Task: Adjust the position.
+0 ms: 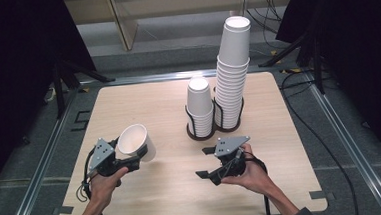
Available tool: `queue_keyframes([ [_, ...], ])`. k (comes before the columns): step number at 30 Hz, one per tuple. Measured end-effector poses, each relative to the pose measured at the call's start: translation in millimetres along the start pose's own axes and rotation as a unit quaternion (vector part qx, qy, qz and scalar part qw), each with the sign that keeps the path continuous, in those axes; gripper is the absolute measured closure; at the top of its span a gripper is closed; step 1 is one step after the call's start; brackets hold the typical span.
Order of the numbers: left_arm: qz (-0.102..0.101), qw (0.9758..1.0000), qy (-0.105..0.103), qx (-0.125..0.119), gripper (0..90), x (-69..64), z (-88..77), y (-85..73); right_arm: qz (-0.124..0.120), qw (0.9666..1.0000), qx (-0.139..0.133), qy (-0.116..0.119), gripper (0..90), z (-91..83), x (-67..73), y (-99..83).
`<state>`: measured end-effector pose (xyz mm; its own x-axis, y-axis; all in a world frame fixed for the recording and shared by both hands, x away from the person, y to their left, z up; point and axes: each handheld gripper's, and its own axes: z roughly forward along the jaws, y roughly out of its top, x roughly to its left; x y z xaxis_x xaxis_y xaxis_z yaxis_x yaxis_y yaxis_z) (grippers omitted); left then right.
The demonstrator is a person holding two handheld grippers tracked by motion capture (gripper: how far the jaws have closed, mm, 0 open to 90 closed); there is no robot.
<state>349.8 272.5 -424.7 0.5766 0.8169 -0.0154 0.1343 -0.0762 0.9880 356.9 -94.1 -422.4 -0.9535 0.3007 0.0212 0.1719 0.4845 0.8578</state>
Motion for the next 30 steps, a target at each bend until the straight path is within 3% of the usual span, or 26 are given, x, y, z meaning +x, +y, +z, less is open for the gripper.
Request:
queue_keyframes([
  [8,-0.006,0.9995,0.029,0.006,15.0,16.4,16.1,-2.3,0.002,0.9999,-0.001,-0.013,23.0,-7.7,2.7,-8.5],
  [14,-0.009,0.9987,0.05,0.01,14.9,29.9,28.9,-1.7,0.029,0.9993,0.002,-0.025,21.7,-15.0,-1.2,-18.3],
  [15,-0.007,0.9986,0.052,0.009,14.9,32.5,31.6,-2.3,0.024,0.9993,0.002,-0.028,21.8,-16.5,-2.3,-19.5],
  [18,-0.008,0.9978,0.062,0.021,14.8,38.6,39.9,-3.6,0.031,0.9992,0.002,-0.027,22.0,-18.7,-0.4,-22.3],
  [20,-0.007,0.9974,0.068,0.022,14.8,42.7,45.7,-3.7,0.023,0.9992,-0.001,-0.032,22.2,-19.3,-0.6,-23.8],
  [23,-0.004,0.9967,0.078,0.021,14.7,48.8,53.5,-3.3,0.035,0.9989,0.006,-0.03,22.3,-20.7,-0.4,-26.1],
  [30,-0.001,0.9939,0.107,0.028,14.6,64.1,67.9,-3.8,0.039,0.9986,0.004,-0.034,22.3,-22.3,-2.5,-28.9],
])
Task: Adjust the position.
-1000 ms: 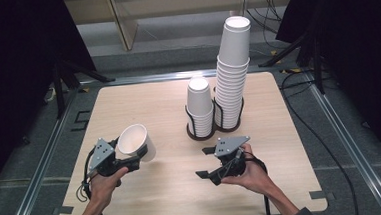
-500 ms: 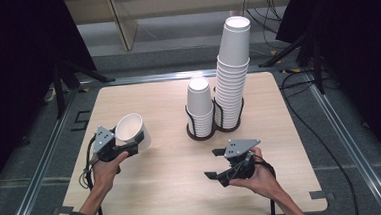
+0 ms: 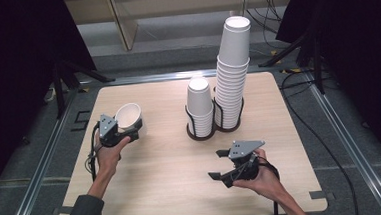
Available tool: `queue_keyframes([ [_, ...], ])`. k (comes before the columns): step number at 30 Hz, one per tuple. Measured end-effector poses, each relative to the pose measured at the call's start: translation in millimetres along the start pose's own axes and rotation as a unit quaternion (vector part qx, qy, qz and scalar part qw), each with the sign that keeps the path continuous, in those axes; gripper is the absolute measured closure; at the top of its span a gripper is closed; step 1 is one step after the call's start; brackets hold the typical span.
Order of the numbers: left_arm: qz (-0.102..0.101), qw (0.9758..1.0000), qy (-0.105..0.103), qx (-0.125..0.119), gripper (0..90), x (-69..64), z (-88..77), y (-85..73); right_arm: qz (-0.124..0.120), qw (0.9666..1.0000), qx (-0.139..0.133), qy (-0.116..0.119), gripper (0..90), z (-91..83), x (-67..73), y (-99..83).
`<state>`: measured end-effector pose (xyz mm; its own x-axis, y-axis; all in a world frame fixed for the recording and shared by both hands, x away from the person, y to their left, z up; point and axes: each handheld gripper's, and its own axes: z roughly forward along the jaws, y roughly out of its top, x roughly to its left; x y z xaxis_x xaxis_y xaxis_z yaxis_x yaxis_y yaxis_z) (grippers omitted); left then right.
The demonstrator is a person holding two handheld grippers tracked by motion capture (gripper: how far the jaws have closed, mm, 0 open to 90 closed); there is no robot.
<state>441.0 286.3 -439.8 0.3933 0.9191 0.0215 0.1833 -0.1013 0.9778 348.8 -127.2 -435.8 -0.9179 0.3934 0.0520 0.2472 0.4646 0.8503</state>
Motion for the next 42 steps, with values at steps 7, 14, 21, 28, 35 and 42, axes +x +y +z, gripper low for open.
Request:
queue_keyframes([
  [7,-0.004,0.9997,0.021,0.01,14.4,9.3,11.2,-6.1,-0.001,1.0,0.003,-0.001,22.2,1.4,-1.6,-2.4],
  [14,-0.012,0.9992,0.037,0.014,14.4,17.2,19.9,-9.8,-0.002,1.0,0.008,0.0,22.3,3.4,-1.1,-3.2],
  [21,-0.014,0.9987,0.046,0.017,14.4,20.6,29.2,-14.7,-0.002,1.0,0.008,-0.001,22.1,3.4,-1.3,-3.5],
  [28,-0.019,0.9983,0.05,0.022,14.3,22.1,33.5,-17.4,0.004,0.9999,0.009,0.003,22.0,4.3,-0.6,-4.0],
  [35,-0.014,0.9984,0.051,0.022,14.3,20.1,40.0,-13.1,0.0,0.9999,0.012,0.002,22.0,4.8,-0.8,-4.9],
  [42,-0.008,0.9982,0.054,0.025,14.2,17.7,50.3,-13.2,0.005,0.9999,0.014,0.005,22.1,5.7,0.2,-5.7],
])
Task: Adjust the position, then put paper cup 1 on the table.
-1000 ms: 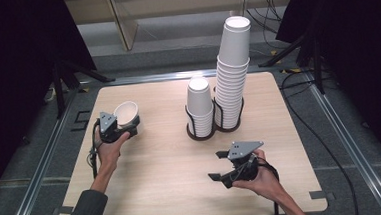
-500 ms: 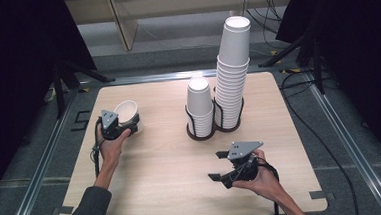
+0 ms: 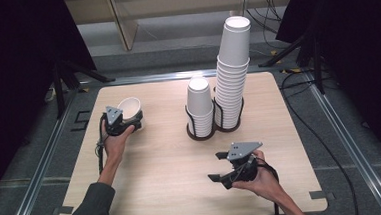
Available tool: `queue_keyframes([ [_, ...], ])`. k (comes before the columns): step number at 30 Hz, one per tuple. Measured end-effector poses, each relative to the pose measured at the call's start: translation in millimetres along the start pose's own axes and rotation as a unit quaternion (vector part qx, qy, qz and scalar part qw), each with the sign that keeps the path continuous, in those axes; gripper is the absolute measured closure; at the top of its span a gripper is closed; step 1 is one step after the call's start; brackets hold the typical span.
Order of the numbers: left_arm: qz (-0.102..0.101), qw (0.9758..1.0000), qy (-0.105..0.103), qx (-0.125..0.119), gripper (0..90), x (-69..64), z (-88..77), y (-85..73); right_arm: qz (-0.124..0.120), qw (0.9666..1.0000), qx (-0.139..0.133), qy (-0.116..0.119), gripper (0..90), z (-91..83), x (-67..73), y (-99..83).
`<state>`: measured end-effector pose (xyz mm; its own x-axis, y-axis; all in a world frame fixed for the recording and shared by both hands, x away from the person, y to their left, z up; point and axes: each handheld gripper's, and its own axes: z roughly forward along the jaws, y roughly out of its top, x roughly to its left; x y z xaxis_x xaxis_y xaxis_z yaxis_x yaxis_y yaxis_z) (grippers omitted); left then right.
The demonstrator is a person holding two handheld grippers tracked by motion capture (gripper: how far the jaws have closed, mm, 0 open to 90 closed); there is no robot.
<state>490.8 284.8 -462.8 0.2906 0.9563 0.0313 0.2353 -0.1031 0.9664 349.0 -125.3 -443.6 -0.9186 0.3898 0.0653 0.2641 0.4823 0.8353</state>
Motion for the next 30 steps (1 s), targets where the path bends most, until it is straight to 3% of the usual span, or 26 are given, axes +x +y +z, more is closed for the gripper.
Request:
queue_keyframes([
  [3,0.004,1.0,0.001,0.006,14.2,-1.2,2.7,-0.4,-0.012,0.9999,-0.004,-0.002,22.1,0.2,-2.0,0.0],
  [7,0.005,1.0,0.002,0.005,14.2,-1.6,6.3,-1.1,-0.011,0.9999,-0.004,-0.002,22.1,0.3,-2.0,0.0],
  [8,0.002,1.0,0.002,0.007,14.2,-2.0,6.7,-0.9,0.001,1.0,-0.001,0.001,22.2,0.2,-0.7,-0.2],
  [20,-0.001,1.0,0.003,0.003,14.2,-4.1,13.9,1.5,0.001,1.0,-0.002,0.001,22.2,0.5,-0.1,-0.1],
  [25,-0.002,0.9999,0.009,0.011,14.1,-4.6,19.1,-0.2,-0.006,1.0,-0.003,-0.001,22.1,0.6,-0.6,-0.2],
  [30,0.009,0.9997,0.01,0.019,12.8,-5.5,22.5,-3.8,-0.006,1.0,-0.003,-0.001,22.2,1.0,-0.6,-0.2],
])
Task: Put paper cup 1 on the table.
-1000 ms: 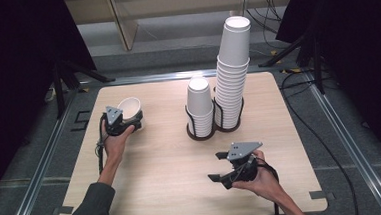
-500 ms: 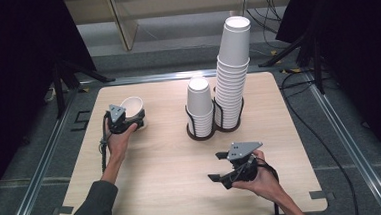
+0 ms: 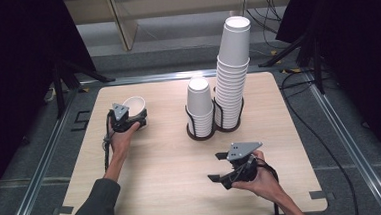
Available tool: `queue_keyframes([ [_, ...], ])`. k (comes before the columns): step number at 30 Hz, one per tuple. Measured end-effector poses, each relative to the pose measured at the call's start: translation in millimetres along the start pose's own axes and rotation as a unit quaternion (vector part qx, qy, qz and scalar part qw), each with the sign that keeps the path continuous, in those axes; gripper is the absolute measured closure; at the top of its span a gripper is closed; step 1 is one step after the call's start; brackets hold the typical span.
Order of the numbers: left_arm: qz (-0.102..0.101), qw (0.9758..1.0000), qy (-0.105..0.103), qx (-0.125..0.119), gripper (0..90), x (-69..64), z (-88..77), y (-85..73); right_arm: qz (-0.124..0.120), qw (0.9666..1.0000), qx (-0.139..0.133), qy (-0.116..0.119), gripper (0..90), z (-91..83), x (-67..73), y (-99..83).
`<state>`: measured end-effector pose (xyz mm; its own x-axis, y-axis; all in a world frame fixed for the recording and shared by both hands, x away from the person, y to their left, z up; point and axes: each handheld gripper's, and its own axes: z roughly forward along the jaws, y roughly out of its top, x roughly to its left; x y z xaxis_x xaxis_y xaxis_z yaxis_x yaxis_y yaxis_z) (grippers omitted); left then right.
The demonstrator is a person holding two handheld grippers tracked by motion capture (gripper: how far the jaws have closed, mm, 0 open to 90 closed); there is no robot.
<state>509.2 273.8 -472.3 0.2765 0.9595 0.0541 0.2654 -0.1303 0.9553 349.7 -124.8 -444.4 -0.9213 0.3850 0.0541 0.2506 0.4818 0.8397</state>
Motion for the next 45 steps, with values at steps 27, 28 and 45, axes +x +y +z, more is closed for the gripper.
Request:
queue_keyframes([
  [27,0.006,0.9989,-0.043,0.017,14.2,6.6,-13.5,-19.3,0.01,0.9999,0.006,0.009,22.2,0.7,1.9,0.1],
  [28,0.003,0.9989,-0.045,0.016,14.2,6.6,-14.5,-19.3,0.009,0.9999,0.006,0.009,22.2,0.8,1.9,0.1],
  [45,-0.006,0.9971,-0.074,0.019,14.5,13.5,-56.8,-19.6,0.02,0.9996,-0.008,-0.016,22.0,-7.0,-3.4,1.7],
])
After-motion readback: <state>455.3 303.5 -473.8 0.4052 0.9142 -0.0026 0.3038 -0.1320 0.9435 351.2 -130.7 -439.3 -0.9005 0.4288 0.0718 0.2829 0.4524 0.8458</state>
